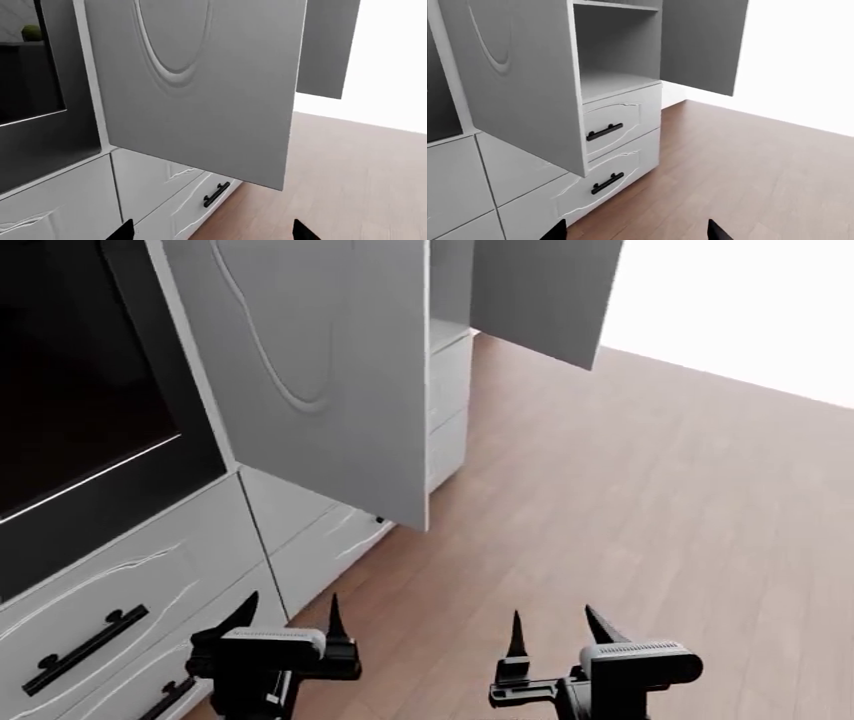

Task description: Pick the boxed drink from the counter and place it in the cabinet.

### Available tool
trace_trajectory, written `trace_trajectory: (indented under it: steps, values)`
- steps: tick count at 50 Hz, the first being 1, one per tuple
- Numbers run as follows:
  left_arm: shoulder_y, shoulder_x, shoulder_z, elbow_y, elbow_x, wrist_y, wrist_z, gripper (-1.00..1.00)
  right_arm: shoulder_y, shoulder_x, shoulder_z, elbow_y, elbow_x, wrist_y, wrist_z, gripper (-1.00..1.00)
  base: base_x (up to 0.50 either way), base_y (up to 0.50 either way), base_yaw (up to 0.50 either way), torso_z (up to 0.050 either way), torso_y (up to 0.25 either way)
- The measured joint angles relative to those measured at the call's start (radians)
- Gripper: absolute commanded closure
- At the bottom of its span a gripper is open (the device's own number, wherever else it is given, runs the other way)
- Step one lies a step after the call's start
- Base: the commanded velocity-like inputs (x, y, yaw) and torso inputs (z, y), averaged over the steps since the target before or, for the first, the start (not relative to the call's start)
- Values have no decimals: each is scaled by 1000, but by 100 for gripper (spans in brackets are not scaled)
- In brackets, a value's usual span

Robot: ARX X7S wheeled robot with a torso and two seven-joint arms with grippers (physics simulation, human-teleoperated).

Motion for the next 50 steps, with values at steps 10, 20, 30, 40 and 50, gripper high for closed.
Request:
trace_trajectory:
  steps: [10,20,30,40,50]
  values:
    - [1,-8,4,16,-15,-6,6,-100,-1,7,-4,-13,4,6,8,-100,0,0,-500,50,5]
    - [-3,-11,9,14,-25,-6,8,-100,-1,12,-7,-13,10,6,14,-100,0,0,-500,50,5]
    - [-10,-12,15,7,-31,-6,7,-100,2,15,-10,-7,15,3,18,-100,0,0,-500,50,6]
    - [-15,-15,20,3,-35,-7,5,-100,5,17,-14,5,20,-4,21,-100,0,0,-500,50,18]
    - [-19,-16,23,-3,-38,0,2,-100,8,21,-17,13,24,-8,24,-100,0,0,-500,38,24]
